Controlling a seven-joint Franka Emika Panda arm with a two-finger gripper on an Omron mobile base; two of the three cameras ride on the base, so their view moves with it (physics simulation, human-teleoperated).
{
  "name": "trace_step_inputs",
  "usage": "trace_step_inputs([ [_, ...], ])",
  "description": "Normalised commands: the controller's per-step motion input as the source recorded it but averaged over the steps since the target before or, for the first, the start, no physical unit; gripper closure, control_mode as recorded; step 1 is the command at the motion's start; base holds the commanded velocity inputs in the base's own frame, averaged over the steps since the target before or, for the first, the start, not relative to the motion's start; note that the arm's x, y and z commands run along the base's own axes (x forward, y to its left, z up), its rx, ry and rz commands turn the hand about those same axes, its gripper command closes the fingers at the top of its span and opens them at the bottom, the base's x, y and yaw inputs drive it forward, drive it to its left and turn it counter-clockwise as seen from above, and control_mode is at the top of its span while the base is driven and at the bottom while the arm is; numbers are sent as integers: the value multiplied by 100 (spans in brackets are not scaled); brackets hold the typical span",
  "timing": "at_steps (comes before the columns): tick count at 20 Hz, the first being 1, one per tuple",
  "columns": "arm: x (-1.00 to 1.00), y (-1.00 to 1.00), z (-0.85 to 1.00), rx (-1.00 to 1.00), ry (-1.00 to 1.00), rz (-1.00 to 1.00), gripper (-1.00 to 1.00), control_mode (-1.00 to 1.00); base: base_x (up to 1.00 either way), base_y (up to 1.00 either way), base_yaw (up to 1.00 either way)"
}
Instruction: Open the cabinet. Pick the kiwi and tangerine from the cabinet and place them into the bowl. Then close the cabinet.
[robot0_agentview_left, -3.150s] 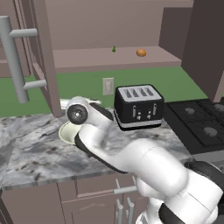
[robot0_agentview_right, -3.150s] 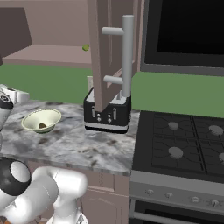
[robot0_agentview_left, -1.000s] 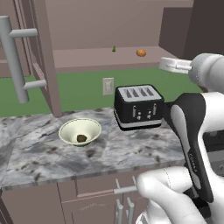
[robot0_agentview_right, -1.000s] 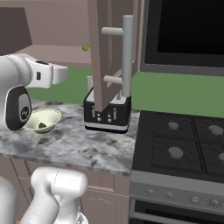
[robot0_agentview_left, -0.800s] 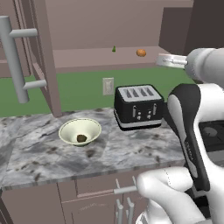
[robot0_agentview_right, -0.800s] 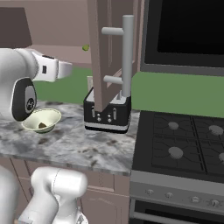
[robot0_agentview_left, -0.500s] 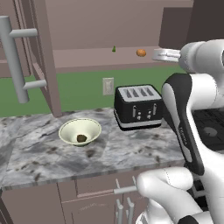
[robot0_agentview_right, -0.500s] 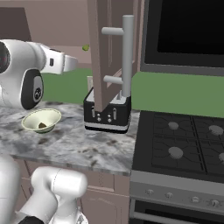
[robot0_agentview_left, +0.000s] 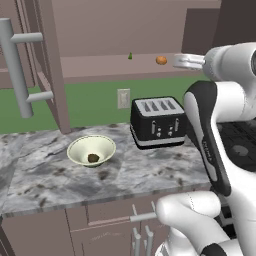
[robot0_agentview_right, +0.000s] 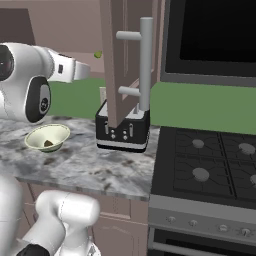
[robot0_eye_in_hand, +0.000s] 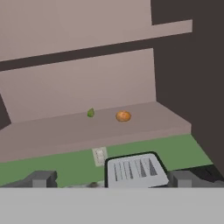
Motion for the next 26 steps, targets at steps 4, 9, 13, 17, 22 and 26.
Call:
trace_step_inputs([
  [4, 24, 0, -2, 0, 0, 0, -100, -100, 0, 0, 0],
  [9, 35, -4, -1, 0, 0, 0, -100, -100, 0, 0, 0],
  [13, 24, -10, -7, -1, 0, 0, -100, -100, 0, 0, 0],
  [17, 21, -27, 0, 0, 0, 0, -100, -100, 0, 0, 0],
  [22, 33, -17, -3, 0, 0, 0, -100, -100, 0, 0, 0],
  [26, 51, -1, -12, -3, 5, 0, -100, -100, 0, 0, 0],
])
